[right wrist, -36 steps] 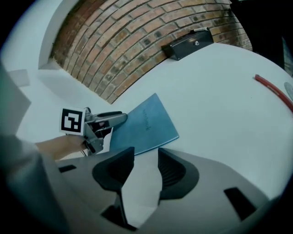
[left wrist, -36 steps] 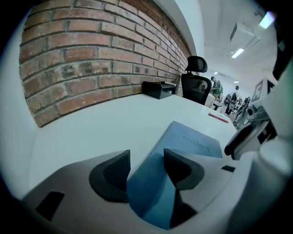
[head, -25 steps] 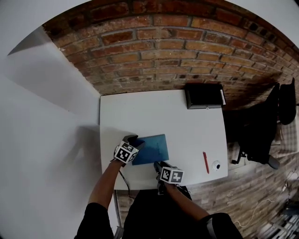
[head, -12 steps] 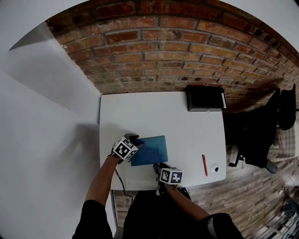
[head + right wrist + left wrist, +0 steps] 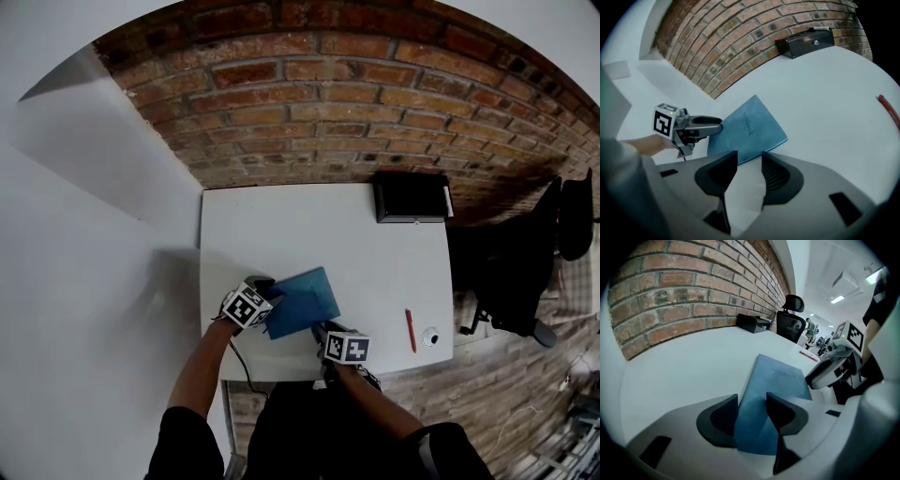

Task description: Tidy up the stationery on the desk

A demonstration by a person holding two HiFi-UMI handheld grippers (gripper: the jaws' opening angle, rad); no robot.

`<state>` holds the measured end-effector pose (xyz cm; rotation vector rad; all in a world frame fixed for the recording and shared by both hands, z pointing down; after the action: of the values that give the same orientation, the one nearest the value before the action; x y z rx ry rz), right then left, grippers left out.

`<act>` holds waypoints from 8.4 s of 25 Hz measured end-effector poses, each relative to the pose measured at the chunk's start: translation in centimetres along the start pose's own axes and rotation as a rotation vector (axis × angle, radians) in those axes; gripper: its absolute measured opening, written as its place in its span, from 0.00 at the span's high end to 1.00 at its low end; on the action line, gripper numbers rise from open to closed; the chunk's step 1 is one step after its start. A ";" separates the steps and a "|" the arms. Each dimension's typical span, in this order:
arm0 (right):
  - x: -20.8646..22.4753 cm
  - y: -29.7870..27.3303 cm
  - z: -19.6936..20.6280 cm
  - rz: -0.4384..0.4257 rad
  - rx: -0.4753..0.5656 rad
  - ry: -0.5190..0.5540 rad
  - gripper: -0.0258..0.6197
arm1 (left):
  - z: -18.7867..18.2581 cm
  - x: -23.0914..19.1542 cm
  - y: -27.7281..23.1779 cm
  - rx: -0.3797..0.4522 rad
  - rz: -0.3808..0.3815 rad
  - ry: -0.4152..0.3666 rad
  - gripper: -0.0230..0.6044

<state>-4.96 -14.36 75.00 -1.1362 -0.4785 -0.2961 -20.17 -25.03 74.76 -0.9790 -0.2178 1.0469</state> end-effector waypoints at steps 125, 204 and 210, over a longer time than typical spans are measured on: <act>20.5 20.0 -1.7 0.207 0.321 0.423 0.83 | -7.4 27.8 -2.6 0.412 -0.205 0.264 0.77; -1.2 3.4 1.6 0.295 0.153 0.253 0.86 | 9.8 14.1 13.5 0.421 -0.245 0.342 0.78; -2.9 1.4 1.5 0.267 0.139 0.225 0.86 | 11.8 12.9 14.9 0.420 -0.286 0.372 0.78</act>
<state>-7.18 -12.45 72.90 -1.0030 -0.1437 -0.1518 -29.63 -5.77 66.54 -0.7163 0.1622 0.5998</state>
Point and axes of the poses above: the fingertips, and each gripper's own axes: y backward along the fingers, x to its right, z out of its underside, the point moved 4 cm from there along y, backward along the fingers, and after that the axes turned 4 degrees about z, right-handed, at the moved point
